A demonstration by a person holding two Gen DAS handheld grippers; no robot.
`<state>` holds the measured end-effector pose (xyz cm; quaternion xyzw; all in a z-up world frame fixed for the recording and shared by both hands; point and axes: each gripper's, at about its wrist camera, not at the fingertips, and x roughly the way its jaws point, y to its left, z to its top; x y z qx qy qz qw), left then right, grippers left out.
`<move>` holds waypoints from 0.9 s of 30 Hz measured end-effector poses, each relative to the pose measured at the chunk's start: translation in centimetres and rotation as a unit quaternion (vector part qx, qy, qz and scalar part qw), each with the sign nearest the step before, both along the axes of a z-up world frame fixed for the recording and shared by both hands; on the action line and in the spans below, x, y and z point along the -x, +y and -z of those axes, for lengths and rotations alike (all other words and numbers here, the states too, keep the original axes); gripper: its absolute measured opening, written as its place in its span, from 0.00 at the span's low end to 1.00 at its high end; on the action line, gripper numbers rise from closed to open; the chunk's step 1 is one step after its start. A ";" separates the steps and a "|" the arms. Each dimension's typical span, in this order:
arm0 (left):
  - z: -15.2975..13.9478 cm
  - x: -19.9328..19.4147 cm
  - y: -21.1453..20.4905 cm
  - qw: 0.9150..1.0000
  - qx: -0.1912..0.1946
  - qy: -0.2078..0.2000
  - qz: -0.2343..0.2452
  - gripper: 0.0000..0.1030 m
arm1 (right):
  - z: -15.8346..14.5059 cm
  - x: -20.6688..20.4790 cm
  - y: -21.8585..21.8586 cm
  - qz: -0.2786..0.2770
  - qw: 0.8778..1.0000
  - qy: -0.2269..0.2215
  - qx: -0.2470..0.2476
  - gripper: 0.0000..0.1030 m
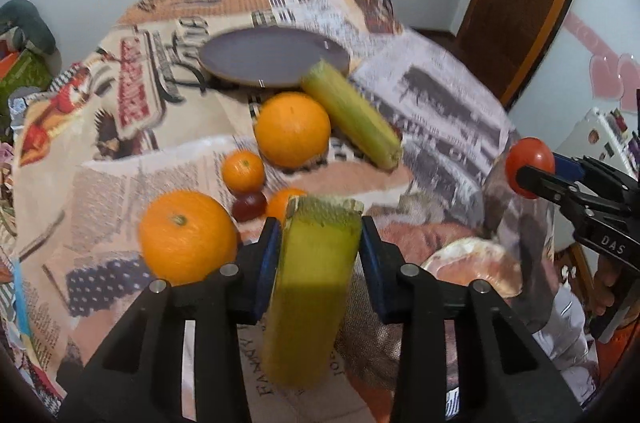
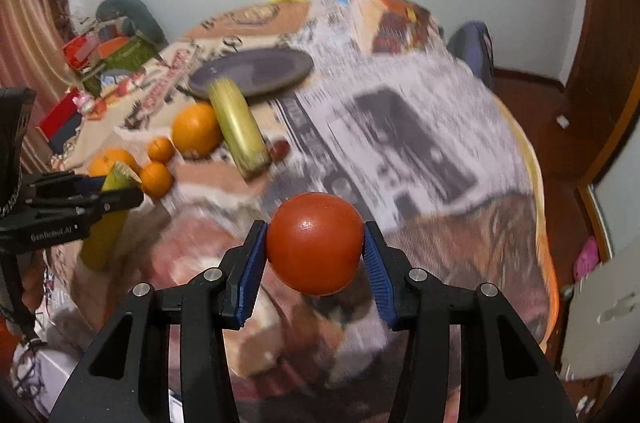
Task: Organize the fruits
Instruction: 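Grasp and lift the yellow cylinder with the left tool while the right grasps the tomato, then carry both fruits to the purple plate and open both tools to release them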
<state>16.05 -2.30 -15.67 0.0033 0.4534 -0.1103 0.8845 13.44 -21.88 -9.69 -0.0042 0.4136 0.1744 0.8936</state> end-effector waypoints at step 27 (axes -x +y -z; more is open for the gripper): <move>-7.9 -1.0 3.2 0.992 0.042 -0.113 -0.035 0.34 | -6.8 -3.6 5.5 -0.029 0.993 -0.111 -0.027 0.43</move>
